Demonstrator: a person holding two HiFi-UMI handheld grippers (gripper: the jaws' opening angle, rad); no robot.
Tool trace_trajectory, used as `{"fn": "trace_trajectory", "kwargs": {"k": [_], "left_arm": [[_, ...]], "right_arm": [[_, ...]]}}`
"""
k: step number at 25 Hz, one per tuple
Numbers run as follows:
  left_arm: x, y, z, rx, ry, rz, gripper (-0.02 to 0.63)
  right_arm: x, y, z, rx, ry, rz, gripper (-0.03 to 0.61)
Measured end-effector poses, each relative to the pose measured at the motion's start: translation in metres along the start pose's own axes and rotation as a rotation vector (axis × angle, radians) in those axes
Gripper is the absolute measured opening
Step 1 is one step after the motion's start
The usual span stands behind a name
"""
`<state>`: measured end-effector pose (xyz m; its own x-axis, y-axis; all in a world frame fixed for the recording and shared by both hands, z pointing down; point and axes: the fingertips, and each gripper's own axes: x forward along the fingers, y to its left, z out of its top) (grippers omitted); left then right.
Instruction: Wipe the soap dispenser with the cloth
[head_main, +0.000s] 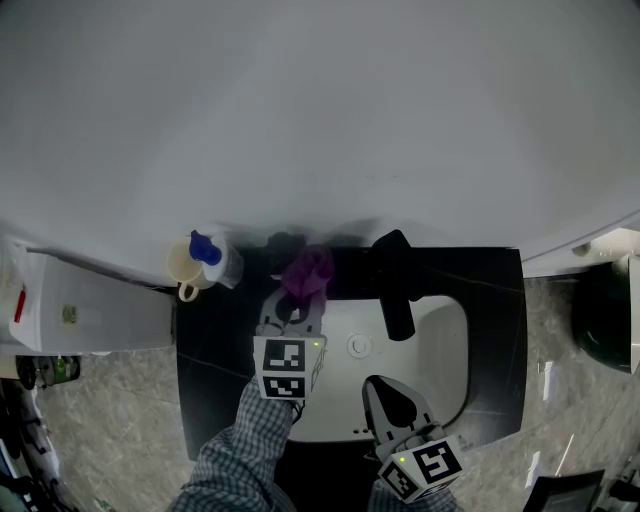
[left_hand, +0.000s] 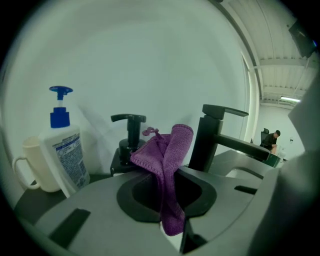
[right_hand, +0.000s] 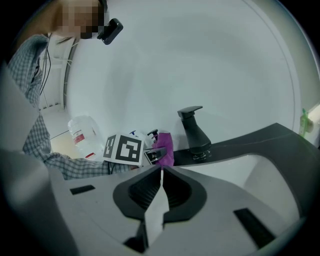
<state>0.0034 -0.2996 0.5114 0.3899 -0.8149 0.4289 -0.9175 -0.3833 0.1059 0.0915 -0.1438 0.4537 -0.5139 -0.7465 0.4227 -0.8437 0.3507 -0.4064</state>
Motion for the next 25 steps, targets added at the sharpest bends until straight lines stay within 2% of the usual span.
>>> {"fn": "trace_trajectory", "kwargs": {"k": [7,16,25], "left_arm": [[-0.015,0.012,-0.006,0.025,0.006,0.014,0.060],[-0.039,0.046,-0.004,0.008,-0.007,0.108,0.060],[-0.071,0.058,0.000,0.030,-0.023,0.118,0.060]], "right_arm": [[-0.001,0.007,-0.005,-0.007,0.006,0.008,0.025],[-0.003,0.018,-0.006,-0.021,0.003,0.024,0.025],[-0.001,0.036,-0.002,-0.043,-0.010,0.037,0.025]]}}
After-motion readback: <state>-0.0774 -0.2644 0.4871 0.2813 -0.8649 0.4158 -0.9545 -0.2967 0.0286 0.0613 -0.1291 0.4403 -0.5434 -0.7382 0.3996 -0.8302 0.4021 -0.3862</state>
